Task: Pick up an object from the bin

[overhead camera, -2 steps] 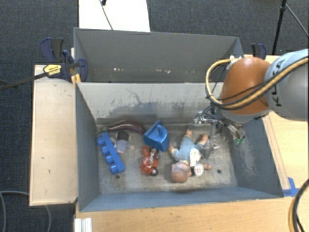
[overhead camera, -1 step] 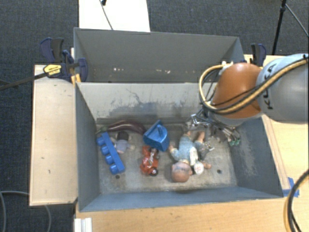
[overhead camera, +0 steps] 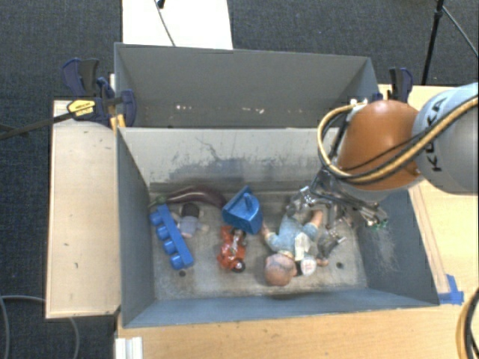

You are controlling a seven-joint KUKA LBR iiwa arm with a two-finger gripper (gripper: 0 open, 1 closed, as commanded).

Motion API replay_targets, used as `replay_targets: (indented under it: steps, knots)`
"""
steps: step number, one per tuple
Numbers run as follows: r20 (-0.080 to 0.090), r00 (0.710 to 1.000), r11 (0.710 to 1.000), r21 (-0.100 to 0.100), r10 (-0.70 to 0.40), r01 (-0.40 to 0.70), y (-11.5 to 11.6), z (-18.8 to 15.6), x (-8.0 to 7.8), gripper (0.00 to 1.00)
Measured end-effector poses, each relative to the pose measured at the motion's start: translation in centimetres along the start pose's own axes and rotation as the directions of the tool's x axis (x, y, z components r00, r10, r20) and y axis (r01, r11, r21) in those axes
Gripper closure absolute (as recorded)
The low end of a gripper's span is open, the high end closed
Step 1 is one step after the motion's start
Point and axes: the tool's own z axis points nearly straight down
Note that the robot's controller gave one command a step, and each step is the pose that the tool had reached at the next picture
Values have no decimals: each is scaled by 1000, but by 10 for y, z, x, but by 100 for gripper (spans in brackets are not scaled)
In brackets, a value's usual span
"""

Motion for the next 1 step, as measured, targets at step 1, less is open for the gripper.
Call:
replay_targets:
  steps: [1]
  knots:
    - [7, 998, 998, 3, 63, -63, 22, 24, 14, 0]
